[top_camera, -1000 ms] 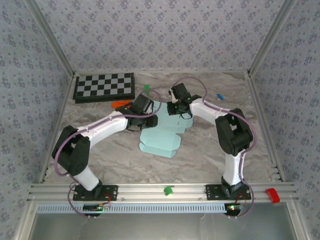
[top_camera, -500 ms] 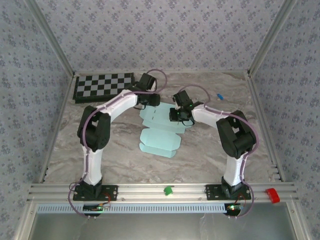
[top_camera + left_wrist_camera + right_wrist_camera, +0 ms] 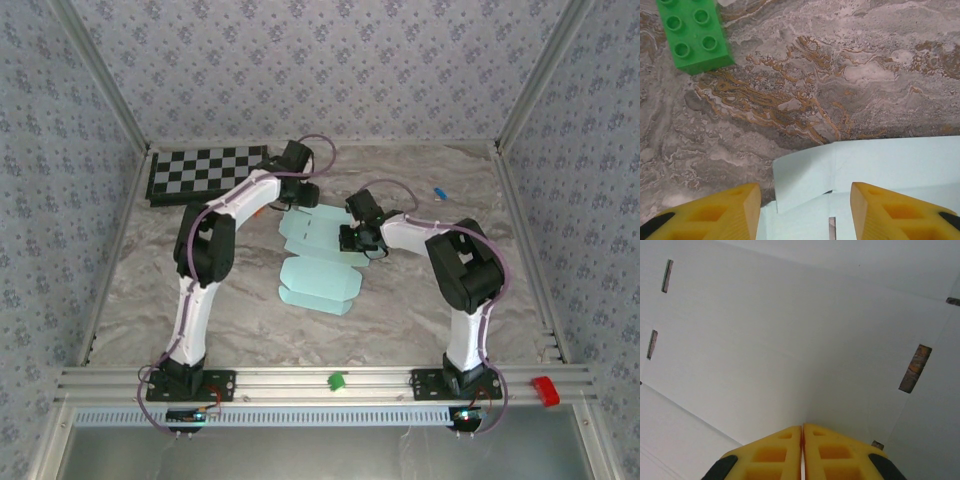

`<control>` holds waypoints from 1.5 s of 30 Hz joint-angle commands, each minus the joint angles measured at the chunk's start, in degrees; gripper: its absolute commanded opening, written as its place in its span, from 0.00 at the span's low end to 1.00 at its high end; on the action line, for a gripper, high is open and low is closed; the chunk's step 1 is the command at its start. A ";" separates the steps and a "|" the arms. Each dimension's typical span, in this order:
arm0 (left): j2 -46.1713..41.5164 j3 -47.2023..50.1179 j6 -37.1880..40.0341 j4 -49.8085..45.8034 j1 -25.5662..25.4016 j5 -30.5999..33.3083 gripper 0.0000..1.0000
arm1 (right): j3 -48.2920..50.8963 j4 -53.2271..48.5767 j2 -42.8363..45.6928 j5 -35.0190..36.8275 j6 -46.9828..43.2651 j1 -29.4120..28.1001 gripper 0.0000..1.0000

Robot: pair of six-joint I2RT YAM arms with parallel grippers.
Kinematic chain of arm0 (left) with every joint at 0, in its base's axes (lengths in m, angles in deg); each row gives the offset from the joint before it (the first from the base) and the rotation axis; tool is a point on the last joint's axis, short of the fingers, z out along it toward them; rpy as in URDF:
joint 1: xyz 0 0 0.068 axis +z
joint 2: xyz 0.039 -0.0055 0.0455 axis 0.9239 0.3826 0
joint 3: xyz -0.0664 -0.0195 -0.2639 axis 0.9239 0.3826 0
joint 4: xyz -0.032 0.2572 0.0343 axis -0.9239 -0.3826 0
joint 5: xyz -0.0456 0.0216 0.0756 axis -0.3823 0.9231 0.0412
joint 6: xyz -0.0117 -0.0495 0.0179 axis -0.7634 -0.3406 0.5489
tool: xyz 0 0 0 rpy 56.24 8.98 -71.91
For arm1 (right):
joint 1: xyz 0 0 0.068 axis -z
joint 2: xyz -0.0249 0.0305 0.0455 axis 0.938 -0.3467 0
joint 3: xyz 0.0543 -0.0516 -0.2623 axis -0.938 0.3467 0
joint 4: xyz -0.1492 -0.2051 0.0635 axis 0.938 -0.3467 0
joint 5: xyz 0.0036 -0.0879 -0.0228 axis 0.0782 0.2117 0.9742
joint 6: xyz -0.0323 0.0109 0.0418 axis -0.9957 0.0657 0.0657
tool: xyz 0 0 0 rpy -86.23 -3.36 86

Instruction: Fold the paper box

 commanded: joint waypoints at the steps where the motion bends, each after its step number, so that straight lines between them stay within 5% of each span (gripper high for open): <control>1: 2.61 -5.06 1.67 -3.86 0.04 -1.59 0.51 | 1.37 -0.58 -1.46 0.42 1.02 -0.24 0.11; 29: 9.41 -13.48 2.63 -11.74 0.30 -1.53 0.53 | 1.77 -1.09 -1.69 0.90 1.18 -0.01 0.10; 45: 8.08 -11.27 0.90 -10.46 0.35 4.37 0.59 | 1.85 -1.09 -2.10 0.81 1.18 0.03 0.10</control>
